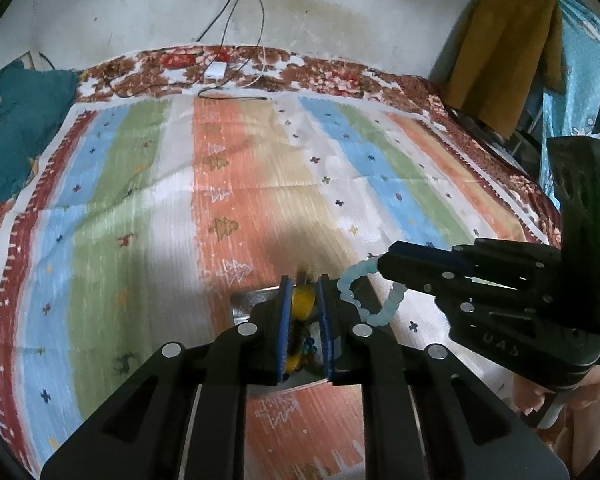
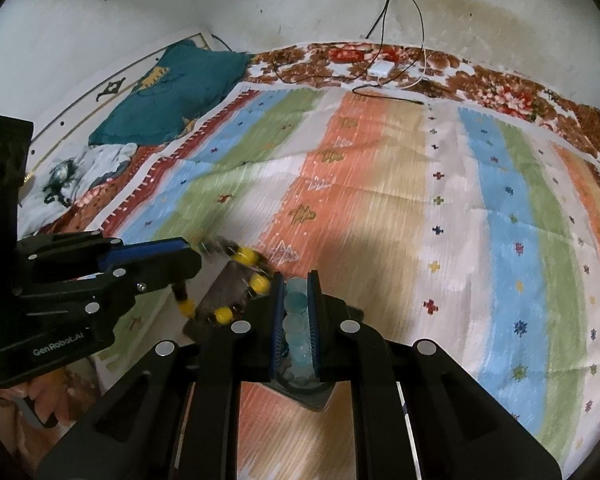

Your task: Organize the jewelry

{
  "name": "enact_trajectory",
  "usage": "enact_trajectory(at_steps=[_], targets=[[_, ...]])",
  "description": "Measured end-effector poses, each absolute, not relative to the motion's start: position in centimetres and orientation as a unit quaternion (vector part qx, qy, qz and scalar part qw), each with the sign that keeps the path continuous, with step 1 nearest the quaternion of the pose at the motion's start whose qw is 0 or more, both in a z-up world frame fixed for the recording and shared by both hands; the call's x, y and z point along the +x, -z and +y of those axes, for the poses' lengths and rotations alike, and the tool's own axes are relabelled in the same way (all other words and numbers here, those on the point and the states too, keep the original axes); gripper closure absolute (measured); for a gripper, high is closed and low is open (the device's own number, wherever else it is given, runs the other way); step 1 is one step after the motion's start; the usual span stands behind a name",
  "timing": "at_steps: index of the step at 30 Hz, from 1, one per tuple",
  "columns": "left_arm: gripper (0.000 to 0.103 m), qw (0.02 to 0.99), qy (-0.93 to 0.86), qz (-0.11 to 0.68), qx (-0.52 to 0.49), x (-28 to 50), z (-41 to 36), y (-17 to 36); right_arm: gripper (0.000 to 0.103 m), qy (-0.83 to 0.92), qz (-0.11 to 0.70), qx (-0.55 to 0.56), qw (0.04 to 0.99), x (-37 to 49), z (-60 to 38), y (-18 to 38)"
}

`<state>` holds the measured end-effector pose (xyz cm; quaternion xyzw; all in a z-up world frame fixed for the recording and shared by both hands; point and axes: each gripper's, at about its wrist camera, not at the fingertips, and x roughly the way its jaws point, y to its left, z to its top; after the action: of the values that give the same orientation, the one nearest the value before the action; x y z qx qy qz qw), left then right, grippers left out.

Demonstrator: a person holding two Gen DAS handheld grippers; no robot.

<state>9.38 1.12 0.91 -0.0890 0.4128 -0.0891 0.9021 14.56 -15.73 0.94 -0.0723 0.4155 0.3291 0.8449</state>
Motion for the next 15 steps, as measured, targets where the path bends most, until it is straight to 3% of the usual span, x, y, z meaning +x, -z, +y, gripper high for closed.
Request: enact_trajectory(at_steps=[1, 4, 9, 15], targets=[[0.078, 0.901, 0.089, 0.414, -0.090, 9.3, 1.2, -0.8, 0.089, -0.329, 0.416, -0.070, 0.845, 14.4, -15.9, -0.9], [0.068, 0.901, 0.083, 0.416, -0.086, 9.0, 1.2, -0.7, 0.062, -0.327, 0.413, -0.063, 0.848, 14.0, -16.5, -1.1], [0.047, 0.901, 0.080, 0.417, -0.084, 8.6, 1.3, -0.5, 0.059, -0.320, 0.420, -0.059, 0.847, 13.7, -17.3, -0.9], [0.034, 0.903, 0.078, 0.415, -0.079, 7.6, 1.4, -0.4, 0.044, -0.315, 0.413, -0.044, 0.854, 13.2, -18.6, -1.2]])
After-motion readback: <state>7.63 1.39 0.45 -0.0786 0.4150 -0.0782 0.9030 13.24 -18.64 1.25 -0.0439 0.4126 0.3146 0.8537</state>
